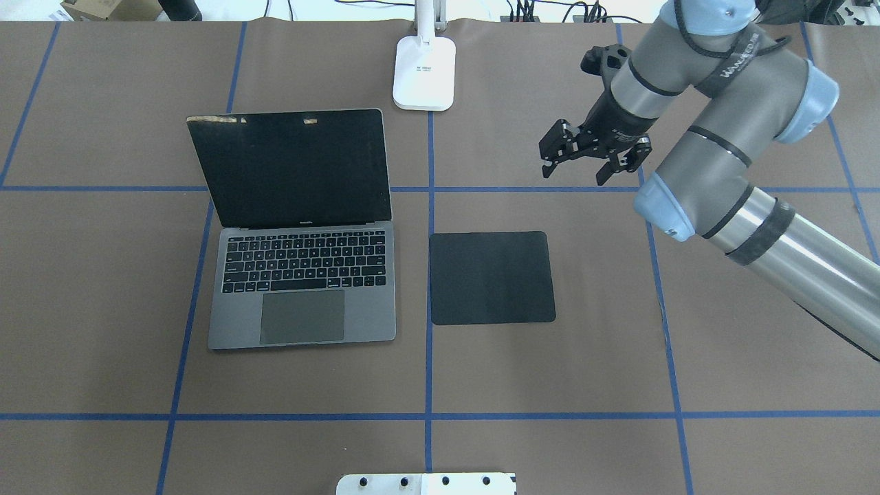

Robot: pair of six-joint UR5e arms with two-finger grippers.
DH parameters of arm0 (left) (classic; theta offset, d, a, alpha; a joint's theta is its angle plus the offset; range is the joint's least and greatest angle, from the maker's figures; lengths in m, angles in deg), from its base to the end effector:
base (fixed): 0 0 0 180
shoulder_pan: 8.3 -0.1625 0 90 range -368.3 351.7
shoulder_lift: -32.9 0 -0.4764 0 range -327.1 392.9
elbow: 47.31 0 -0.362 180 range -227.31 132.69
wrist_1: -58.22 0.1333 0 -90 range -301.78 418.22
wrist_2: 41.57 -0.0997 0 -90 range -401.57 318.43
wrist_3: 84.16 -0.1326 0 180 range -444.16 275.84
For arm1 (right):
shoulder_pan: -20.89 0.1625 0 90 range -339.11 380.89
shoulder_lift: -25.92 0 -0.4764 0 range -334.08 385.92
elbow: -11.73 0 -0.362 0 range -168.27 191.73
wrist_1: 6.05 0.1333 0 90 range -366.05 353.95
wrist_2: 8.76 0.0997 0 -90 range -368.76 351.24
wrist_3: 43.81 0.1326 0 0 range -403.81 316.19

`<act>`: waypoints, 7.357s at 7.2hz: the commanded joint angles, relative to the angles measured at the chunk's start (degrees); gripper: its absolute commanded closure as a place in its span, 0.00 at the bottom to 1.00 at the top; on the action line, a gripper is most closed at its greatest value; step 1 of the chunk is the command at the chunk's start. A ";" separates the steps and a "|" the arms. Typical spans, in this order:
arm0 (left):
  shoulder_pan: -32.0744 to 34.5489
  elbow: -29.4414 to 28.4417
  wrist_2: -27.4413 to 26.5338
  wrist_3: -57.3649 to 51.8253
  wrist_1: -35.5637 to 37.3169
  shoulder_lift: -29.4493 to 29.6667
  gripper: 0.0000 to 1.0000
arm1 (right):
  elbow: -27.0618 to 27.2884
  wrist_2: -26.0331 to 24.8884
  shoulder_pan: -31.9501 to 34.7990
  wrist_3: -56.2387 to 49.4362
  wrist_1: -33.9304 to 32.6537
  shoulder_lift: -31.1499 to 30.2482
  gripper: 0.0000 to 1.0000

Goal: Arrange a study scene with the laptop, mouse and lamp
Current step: 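Lift the right gripper off the pad and withdraw it far from the laptop, then carry the white mouse toward the laptop with the left gripper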

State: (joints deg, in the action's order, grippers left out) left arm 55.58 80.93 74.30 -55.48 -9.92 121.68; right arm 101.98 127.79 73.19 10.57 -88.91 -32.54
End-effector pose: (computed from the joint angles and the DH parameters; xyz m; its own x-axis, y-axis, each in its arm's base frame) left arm 0.1111 -0.3980 0.5099 0.8686 0.0215 -0.4950 -0.0092 0.9996 0.0273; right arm -0.3937 -0.5700 0.3861 0.5411 0.0452 0.8397 0.0615 0.9938 -0.0931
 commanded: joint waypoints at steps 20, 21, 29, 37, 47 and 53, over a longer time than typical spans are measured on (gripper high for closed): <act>-22.64 -22.06 17.45 20.27 -62.91 -36.48 0.00 | 10.04 -0.49 15.65 -31.44 -5.20 -25.48 0.01; -24.83 -22.76 18.42 20.88 -62.82 -36.48 0.00 | 10.04 -0.40 15.65 -31.44 -5.20 -25.57 0.01; -31.53 -25.76 18.60 21.86 -63.43 -36.13 0.00 | 9.68 0.13 15.56 -31.44 -5.20 -25.48 0.01; -35.40 -30.50 19.92 22.03 -63.52 -32.71 0.00 | 10.04 0.04 15.65 -31.53 -5.20 -25.57 0.01; -36.81 -30.51 22.90 24.92 -66.67 -34.02 0.49 | 11.88 0.13 15.65 -31.44 -5.20 -26.89 0.01; -36.98 -25.86 26.50 37.46 -70.11 -31.41 0.58 | 12.23 0.13 15.65 -31.36 -5.20 -27.68 0.01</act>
State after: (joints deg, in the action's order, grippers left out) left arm 18.66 53.03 99.41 -22.37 -80.04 88.58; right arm 114.22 127.92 88.84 -20.82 -94.11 -60.12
